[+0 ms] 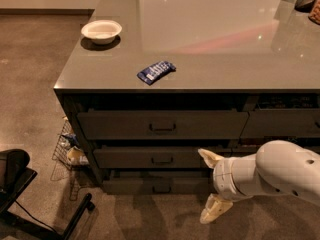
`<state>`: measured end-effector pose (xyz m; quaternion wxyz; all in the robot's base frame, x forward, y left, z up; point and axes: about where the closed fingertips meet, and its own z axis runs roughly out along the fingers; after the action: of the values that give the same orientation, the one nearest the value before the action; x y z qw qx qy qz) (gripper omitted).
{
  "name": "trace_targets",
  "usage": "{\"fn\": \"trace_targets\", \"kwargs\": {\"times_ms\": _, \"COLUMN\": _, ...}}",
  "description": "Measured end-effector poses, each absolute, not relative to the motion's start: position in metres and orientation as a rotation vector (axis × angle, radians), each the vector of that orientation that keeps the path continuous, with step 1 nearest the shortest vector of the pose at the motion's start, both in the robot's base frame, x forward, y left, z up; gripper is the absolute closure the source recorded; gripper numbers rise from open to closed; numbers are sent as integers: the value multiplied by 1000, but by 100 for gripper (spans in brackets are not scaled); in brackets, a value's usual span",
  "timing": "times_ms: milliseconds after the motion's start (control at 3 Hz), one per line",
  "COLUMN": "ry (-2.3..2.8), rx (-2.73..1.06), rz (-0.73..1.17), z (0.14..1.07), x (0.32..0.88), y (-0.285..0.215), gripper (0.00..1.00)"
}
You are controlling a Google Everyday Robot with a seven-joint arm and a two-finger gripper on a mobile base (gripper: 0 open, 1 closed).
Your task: Open bottom drawer
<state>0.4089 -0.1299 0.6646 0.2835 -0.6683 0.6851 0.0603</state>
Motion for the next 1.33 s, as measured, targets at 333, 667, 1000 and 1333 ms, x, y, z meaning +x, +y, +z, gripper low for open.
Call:
{"fn": "trace_targets", "kwargs": {"times_ms": 333, "ry": 1833, "rx": -1788, "rz": 159, "z": 665, "x": 409, "y": -130, "gripper": 0}}
{"fn": "trace_targets", "kwargs": {"times_ms": 667, "ry": 1860, "rx": -1797, "rz": 128, "z": 639, "x": 414, "y": -122, "gripper": 0}}
{"fn": "trace_targets", "kwargs": {"times_ms": 1000, "ry": 1866, "rx": -1753, "rz": 102, "z": 583, "x": 436, "y": -121, "gripper": 0}}
{"fn": "trace_targets", "kwargs": {"times_ms": 1333, "ry": 1793, "rx": -1722, "rz": 59, "z": 523, "x": 468, "y": -132, "gripper": 0}}
